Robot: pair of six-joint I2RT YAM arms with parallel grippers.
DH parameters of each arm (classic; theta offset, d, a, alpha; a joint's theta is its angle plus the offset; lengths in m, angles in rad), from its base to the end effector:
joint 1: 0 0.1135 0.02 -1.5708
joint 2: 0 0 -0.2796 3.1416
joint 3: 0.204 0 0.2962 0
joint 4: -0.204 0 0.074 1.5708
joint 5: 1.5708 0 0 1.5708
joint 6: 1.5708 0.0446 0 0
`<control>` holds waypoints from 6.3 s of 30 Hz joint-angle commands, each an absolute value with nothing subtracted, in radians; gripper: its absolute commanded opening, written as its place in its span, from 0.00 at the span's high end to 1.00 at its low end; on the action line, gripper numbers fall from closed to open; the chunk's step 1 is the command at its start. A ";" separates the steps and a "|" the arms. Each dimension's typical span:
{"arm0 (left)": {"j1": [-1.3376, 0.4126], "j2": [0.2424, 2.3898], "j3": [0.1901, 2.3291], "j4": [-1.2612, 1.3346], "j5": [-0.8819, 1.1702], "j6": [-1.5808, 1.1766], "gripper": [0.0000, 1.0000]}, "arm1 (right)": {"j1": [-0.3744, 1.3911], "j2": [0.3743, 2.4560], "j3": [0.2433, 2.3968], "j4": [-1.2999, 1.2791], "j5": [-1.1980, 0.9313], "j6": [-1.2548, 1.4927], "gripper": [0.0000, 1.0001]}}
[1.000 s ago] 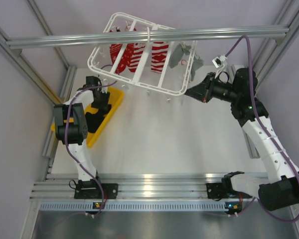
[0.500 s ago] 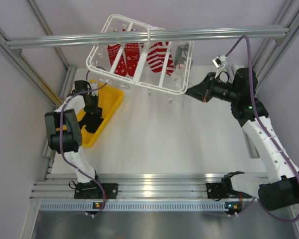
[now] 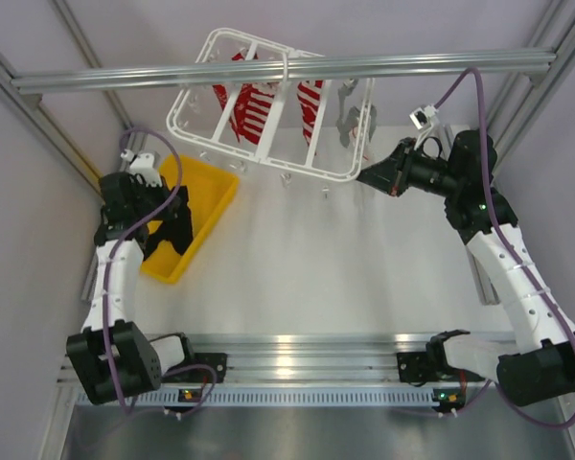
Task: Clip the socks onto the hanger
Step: Pick up the sock from the bin, then clamp the sock onto the hanger, then open the clamp at the hanger.
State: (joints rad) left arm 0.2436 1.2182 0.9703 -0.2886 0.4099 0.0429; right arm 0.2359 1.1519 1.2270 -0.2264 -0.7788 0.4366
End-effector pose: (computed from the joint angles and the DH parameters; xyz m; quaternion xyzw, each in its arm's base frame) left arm 0.3130 0.0595 0.3042 0.0149 0.8568 -0.1060 0.5044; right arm 0.2800 0.0995 0.4346 -0.1758 0.7230 0.4707 0.4741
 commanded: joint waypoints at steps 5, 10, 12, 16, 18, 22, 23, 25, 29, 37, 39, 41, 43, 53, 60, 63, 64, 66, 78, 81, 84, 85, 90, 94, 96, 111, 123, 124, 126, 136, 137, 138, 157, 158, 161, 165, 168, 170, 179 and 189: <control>0.241 0.927 0.844 -0.169 0.745 0.052 1.00 | 0.239 1.127 1.272 -0.192 -0.756 0.414 1.00; 0.226 0.754 0.766 -0.084 0.903 0.118 1.00 | 0.239 1.127 1.269 -0.180 -0.762 0.422 1.00; 0.183 0.720 0.733 -0.081 0.937 0.170 1.00 | 0.239 1.126 1.266 -0.167 -0.765 0.428 1.00; 0.005 0.672 0.690 -0.052 0.839 0.304 1.00 | 0.241 1.129 1.256 -0.141 -0.769 0.440 1.00; -0.171 0.690 0.704 -0.048 0.713 0.337 1.00 | 0.239 1.131 1.256 -0.141 -0.767 0.448 1.00; -0.368 0.800 0.761 -0.009 0.587 0.383 1.00 | 0.241 1.126 1.256 -0.138 -0.764 0.454 1.00; -0.443 0.822 0.790 -0.009 0.566 0.397 1.00 | 0.241 1.127 1.256 -0.134 -0.764 0.460 1.00; -0.520 0.874 0.818 0.023 0.490 0.431 1.00 | 0.241 1.124 1.252 -0.126 -0.769 0.474 1.00; -0.728 0.929 0.853 0.103 0.376 0.469 1.00 | 0.241 1.123 1.246 -0.132 -0.773 0.476 1.00; -0.894 1.075 0.910 0.230 0.190 0.569 1.00 | 0.239 1.106 1.249 -0.187 -0.793 0.437 1.00; -0.897 1.104 0.919 0.251 0.172 0.590 1.00 | 0.239 1.100 1.255 -0.205 -0.795 0.428 1.00; -0.908 1.123 0.928 0.290 0.158 0.607 1.00 | 0.241 1.100 1.258 -0.230 -0.793 0.416 1.00; -0.917 1.155 0.946 0.304 0.131 0.618 1.00 | 0.239 1.100 1.261 -0.238 -0.792 0.410 1.00; -0.927 1.210 0.962 0.413 0.061 0.626 1.00 | 0.239 1.089 1.259 -0.262 -0.779 0.393 1.00; -0.927 1.215 0.963 0.440 0.038 0.629 1.00 | 0.239 1.094 1.261 -0.267 -0.782 0.390 1.00; -0.928 1.216 0.965 0.451 0.040 0.629 1.00 | 0.239 1.095 1.259 -0.267 -0.782 0.396 1.00; -0.928 1.216 0.965 0.454 0.041 0.629 1.00 | 0.239 1.094 1.258 -0.265 -0.782 0.396 1.00; -0.928 1.219 0.968 0.457 0.046 0.626 1.00 | 0.241 1.095 1.256 -0.261 -0.782 0.397 1.00; -0.936 1.239 0.997 0.471 0.058 0.623 1.00 | 0.239 1.098 1.259 -0.258 -0.787 0.402 1.00; -0.939 1.247 1.005 0.474 0.063 0.621 1.00 | 0.239 1.103 1.261 -0.256 -0.787 0.403 1.00; -0.942 1.256 1.012 0.479 0.069 0.623 1.00 | 0.239 1.104 1.258 -0.252 -0.787 0.408 1.00; -0.943 1.258 1.014 0.482 0.068 0.621 1.00 | 0.239 1.108 1.259 -0.253 -0.787 0.410 1.00; -0.946 1.270 1.023 0.495 0.069 0.630 1.00 | 0.241 1.109 1.262 -0.255 -0.796 0.410 1.00; -0.948 1.276 1.029 0.509 0.068 0.627 1.00 | 0.239 1.115 1.266 -0.259 -0.799 0.410 1.00; -0.948 1.282 1.035 0.511 0.071 0.626 1.00 | 0.239 1.120 1.266 -0.256 -0.801 0.414 1.00; -0.950 1.304 1.065 0.518 0.072 0.620 1.00 | 0.239 1.126 1.282 -0.230 -0.807 0.433 0.60; -0.950 1.247 1.039 0.410 0.054 0.512 0.64 | 0.213 1.085 1.272 -0.241 -0.808 0.430 0.46; -0.950 1.230 1.037 0.390 0.048 0.480 0.58 | 0.210 1.083 1.270 -0.242 -0.811 0.428 0.45; -0.950 1.203 1.038 0.323 0.016 0.419 0.55 | 0.206 1.074 1.267 -0.245 -0.816 0.425 0.45; -0.946 0.971 0.940 0.097 -0.055 0.154 0.55 | 0.202 1.023 1.235 -0.247 -0.827 0.425 0.46; -0.942 0.956 0.937 0.081 -0.060 0.143 0.54 | 0.202 1.019 1.232 -0.245 -0.831 0.426 0.46; -0.933 0.947 0.934 0.060 -0.057 0.129 0.54 | 0.202 1.009 1.227 -0.242 -0.839 0.426 0.46; -0.857 1.012 1.052 0.236 0.150 0.071 0.37 | 0.215 0.934 1.167 -0.100 -0.974 0.535 0.42; -0.857 1.017 1.057 0.248 0.158 0.072 0.36 | 0.216 0.934 1.167 -0.097 -0.974 0.535 0.41; -0.857 1.042 1.080 0.282 0.156 0.092 0.36 | 0.221 0.933 1.170 -0.084 -0.968 0.535 0.34; -0.857 1.081 1.107 0.302 0.138 0.101 0.35 | 0.233 0.934 1.177 -0.058 -0.939 0.535 0.27; -0.857 1.117 1.137 0.310 0.129 0.092 0.34 | 0.250 0.936 1.178 -0.043 -0.907 0.534 0.25; -0.859 1.127 1.152 0.310 0.140 0.092 0.34 | 0.262 0.937 1.178 -0.037 -0.888 0.531 0.26; -0.864 1.157 1.157 0.348 0.138 0.106 0.36 | 0.316 0.957 1.203 -0.043 -0.828 0.492 0.26; -0.865 1.166 1.167 0.361 0.140 0.071 0.46 | 0.365 0.942 1.170 -0.006 -0.718 0.471 0.28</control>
